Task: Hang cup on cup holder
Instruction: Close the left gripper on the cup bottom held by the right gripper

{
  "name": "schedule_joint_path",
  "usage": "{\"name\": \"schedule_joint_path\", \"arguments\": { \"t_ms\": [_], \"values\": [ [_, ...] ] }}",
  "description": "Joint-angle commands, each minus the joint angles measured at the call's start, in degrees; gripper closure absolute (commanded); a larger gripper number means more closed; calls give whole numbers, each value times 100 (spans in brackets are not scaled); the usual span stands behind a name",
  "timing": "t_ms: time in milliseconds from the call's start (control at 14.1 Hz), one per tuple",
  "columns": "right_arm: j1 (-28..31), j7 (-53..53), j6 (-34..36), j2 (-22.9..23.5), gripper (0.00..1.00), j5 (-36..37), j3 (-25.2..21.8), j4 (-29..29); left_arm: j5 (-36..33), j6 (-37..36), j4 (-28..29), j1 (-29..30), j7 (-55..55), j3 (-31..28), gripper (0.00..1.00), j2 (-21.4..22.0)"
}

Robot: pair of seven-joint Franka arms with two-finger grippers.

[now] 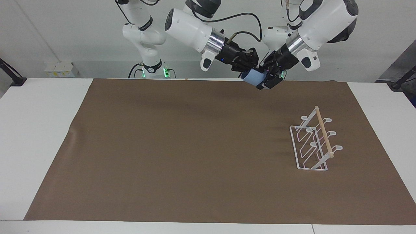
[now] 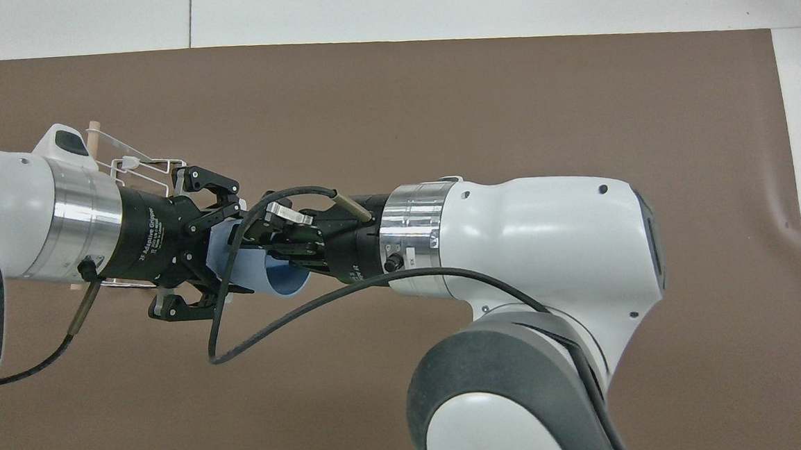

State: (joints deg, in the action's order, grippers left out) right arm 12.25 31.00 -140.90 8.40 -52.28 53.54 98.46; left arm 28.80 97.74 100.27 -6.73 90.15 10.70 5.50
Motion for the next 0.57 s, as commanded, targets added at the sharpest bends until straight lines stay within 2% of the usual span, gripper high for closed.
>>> {"name": "schedule_joint_path", "arguments": {
  "t_ms": [0, 71, 212, 354, 496],
  "values": [
    [75, 11, 18, 65, 55, 349, 25, -11, -120, 79, 90, 13, -138, -33, 100, 100],
    [101, -15, 10, 65, 51, 358, 16, -20, -129, 70, 63, 22, -147, -33, 100, 92],
    [128, -182, 10, 65, 49, 358, -19, -11, -233, 88, 72, -4, -156, -33, 100, 91],
    [242, -200, 10, 65, 40, 358, -19, -11, -462, 158, 72, -22, -226, -33, 100, 91],
    [365, -209, 10, 74, 39, 358, -19, -20, -620, 228, 151, -22, -1091, -33, 100, 109]
  ]
}}
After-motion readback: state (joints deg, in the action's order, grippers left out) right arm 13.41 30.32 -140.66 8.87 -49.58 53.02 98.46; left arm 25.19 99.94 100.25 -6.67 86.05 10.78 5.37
